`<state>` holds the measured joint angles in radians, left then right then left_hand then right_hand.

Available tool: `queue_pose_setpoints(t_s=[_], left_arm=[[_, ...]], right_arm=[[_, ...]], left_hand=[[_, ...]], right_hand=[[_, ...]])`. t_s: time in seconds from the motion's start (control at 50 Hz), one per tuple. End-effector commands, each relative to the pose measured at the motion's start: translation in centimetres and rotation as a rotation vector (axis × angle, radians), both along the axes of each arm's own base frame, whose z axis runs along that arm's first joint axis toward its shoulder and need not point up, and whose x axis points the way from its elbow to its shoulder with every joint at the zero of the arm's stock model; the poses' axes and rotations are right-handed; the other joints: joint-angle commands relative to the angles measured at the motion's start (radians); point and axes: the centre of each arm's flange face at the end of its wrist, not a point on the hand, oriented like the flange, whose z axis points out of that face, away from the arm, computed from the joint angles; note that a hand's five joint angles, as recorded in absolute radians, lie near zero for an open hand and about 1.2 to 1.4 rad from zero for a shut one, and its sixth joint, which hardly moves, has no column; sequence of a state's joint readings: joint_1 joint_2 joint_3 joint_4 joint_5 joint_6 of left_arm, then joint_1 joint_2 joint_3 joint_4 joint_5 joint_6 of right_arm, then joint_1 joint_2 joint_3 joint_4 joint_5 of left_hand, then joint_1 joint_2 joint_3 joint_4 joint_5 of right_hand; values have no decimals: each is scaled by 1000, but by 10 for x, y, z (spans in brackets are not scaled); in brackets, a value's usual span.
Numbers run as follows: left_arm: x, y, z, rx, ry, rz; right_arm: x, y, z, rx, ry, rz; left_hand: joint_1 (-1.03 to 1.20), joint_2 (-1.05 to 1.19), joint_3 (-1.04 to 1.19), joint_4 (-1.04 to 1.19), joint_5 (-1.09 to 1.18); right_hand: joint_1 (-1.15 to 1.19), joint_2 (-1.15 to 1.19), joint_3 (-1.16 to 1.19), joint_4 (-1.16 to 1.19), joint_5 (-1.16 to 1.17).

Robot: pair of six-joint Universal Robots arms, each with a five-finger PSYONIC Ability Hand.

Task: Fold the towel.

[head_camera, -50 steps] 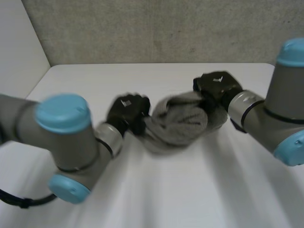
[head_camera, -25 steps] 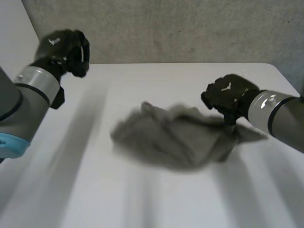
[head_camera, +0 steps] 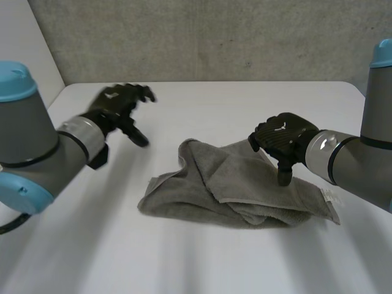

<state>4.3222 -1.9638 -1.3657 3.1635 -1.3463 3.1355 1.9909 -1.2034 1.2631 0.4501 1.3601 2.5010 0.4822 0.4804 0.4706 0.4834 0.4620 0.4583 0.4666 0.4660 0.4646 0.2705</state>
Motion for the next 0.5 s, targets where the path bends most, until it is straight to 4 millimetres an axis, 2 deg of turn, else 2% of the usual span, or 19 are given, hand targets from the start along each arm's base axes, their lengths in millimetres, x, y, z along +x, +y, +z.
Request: queue_pose_setpoints(t_s=[0.02, 0.08, 0.12, 0.2, 0.24, 0.26, 0.3, 0.32, 0.34, 0.36, 0.4, 0.42, 0.44, 0.46, 0.48, 0.5], left_arm=[[-25, 48, -24, 67, -205, -202], [-28, 52, -32, 69, -258, -229], [-33, 59, -46, 72, -322, -273], [-35, 61, -61, 106, -346, -289], [-35, 64, -78, 145, -375, -297], [-35, 64, -78, 146, -375, -297], [-33, 66, -93, 183, -406, -283], [-33, 66, -93, 183, -406, -283], [-31, 66, -99, 198, -423, -269], [-31, 66, -99, 198, -423, -269], [-31, 64, -100, 186, -439, -235], [-31, 64, -100, 186, -439, -234], [-31, 62, -96, 167, -436, -213], [-31, 60, -92, 150, -427, -199], [-31, 60, -92, 150, -427, -199], [-32, 58, -86, 126, -417, -189]], right_arm=[[0, 6, -15, 56, 26, 10], [7, 11, -26, 84, 41, 35], [11, 14, -31, 99, 50, 50], [15, 18, -42, 127, 64, 64], [17, 17, -54, 153, 77, 66], [17, 17, -54, 153, 77, 66], [21, 16, -65, 171, 88, 74], [21, 16, -65, 171, 89, 74], [23, 14, -67, 168, 87, 76], [23, 14, -67, 168, 87, 76], [24, 9, -65, 144, 68, 66], [24, 8, -65, 144, 68, 66], [23, 3, -61, 115, 50, 53], [24, 0, -56, 79, 34, 48], [24, 0, -56, 78, 33, 48], [25, -2, -48, 38, 13, 43]], left_hand=[[-218, -217, -207, -220, -373], [-228, -226, -216, -229, -382], [-236, -235, -225, -238, -391], [-236, -235, -225, -238, -391], [-219, -217, -207, -220, -373], [-219, -217, -207, -220, -373], [-158, -156, -146, -159, -312], [-157, -155, -146, -158, -311], [-29, -27, -18, -30, -184], [-28, -26, -16, -29, -182], [454, 455, 465, 452, 299], [456, 458, 468, 455, 302], [756, 758, 767, 755, 602], [913, 914, 924, 911, 758], [914, 916, 926, 913, 760], [914, 916, 926, 913, 760]], right_hand=[[-15, -23, -23, -21, -2], [-27, -35, -35, -33, -14], [-27, -35, -35, -33, -14], [0, -9, -8, -7, 13], [73, 64, 65, 66, 86], [73, 65, 65, 67, 86], [268, 260, 261, 262, 282], [270, 261, 262, 263, 283], [450, 442, 442, 444, 463], [452, 443, 444, 445, 465], [872, 864, 865, 866, 886], [874, 866, 867, 868, 888], [937, 929, 930, 931, 951], [938, 930, 930, 932, 951], [938, 930, 930, 932, 951], [938, 930, 930, 932, 951]])
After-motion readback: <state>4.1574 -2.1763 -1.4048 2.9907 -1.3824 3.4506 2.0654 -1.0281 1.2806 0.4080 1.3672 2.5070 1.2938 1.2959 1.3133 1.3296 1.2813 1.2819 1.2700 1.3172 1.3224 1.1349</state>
